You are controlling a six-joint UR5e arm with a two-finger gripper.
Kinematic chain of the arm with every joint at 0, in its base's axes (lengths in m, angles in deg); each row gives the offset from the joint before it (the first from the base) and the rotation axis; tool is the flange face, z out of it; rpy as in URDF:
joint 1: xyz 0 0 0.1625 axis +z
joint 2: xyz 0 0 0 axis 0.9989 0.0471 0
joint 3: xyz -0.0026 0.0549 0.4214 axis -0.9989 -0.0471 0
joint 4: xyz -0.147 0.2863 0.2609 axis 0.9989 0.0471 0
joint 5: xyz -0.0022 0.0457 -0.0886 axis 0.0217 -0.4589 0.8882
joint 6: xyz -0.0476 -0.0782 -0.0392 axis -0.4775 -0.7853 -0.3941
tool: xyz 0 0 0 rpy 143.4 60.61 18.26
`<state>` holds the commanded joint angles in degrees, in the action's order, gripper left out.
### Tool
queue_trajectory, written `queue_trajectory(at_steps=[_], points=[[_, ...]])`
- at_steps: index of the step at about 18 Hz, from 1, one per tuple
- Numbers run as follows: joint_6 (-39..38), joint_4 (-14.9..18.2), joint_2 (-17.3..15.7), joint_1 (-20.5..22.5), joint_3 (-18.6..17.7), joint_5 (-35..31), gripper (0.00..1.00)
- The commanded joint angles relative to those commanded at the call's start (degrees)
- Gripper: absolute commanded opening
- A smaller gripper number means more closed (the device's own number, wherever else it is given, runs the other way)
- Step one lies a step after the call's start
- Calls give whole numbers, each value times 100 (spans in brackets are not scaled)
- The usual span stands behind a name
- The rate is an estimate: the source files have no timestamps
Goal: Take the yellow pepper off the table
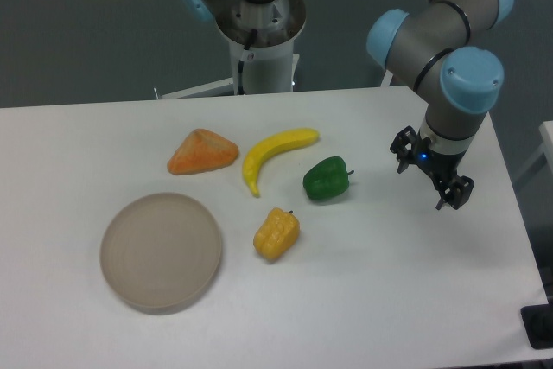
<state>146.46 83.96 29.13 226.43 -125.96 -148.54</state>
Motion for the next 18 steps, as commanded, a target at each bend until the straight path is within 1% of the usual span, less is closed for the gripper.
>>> queue_trajectory(at_steps=[6,9,10,12,14,18], points=[[-18,18,-18,0,61,0,100],[-53,79,-149,-18,62,61,100],[-131,88,-297,-87,1,122,100],[-315,263,-351,-368,0,141,100],[-675,404,-448,-579,-17,141,100],[-966,413,-466,-948,-184,176,100]])
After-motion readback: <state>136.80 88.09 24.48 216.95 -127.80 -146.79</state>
